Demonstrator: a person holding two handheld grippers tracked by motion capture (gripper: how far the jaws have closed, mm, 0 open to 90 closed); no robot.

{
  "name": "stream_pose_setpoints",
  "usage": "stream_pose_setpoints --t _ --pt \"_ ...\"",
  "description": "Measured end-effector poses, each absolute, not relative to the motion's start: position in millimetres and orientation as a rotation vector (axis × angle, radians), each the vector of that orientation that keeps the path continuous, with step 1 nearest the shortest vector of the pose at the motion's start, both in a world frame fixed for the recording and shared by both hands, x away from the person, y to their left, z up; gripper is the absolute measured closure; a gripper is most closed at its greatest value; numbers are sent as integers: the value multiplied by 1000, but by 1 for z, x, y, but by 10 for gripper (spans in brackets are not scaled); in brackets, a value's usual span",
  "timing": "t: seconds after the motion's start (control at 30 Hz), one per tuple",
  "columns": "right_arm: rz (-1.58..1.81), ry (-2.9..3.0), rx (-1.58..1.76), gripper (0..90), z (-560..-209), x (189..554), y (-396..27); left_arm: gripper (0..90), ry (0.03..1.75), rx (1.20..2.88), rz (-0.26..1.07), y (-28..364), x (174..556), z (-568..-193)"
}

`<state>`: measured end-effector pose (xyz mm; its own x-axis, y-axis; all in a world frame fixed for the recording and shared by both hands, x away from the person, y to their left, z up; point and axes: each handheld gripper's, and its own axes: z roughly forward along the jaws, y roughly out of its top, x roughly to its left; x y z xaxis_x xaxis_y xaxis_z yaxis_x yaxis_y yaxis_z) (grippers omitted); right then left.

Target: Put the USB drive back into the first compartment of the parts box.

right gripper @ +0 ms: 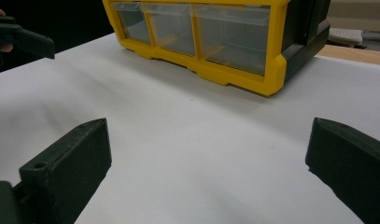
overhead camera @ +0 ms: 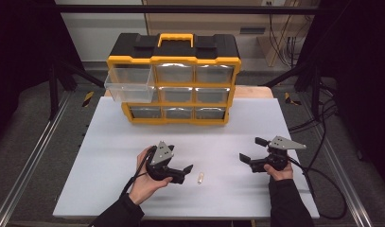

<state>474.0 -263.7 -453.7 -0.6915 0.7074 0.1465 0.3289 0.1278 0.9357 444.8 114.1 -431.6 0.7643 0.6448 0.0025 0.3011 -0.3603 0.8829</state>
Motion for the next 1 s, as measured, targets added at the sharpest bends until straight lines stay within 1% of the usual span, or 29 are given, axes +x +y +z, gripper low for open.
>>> stream_pose_setpoints --t 0.5,1.0 --pt "1585 2078 1006 9 -453 474 -264 46 707 2000 388 89 446 -440" --pt "1584 2077 1007 9 -453 474 -264 48 698 2053 357 74 445 -453"
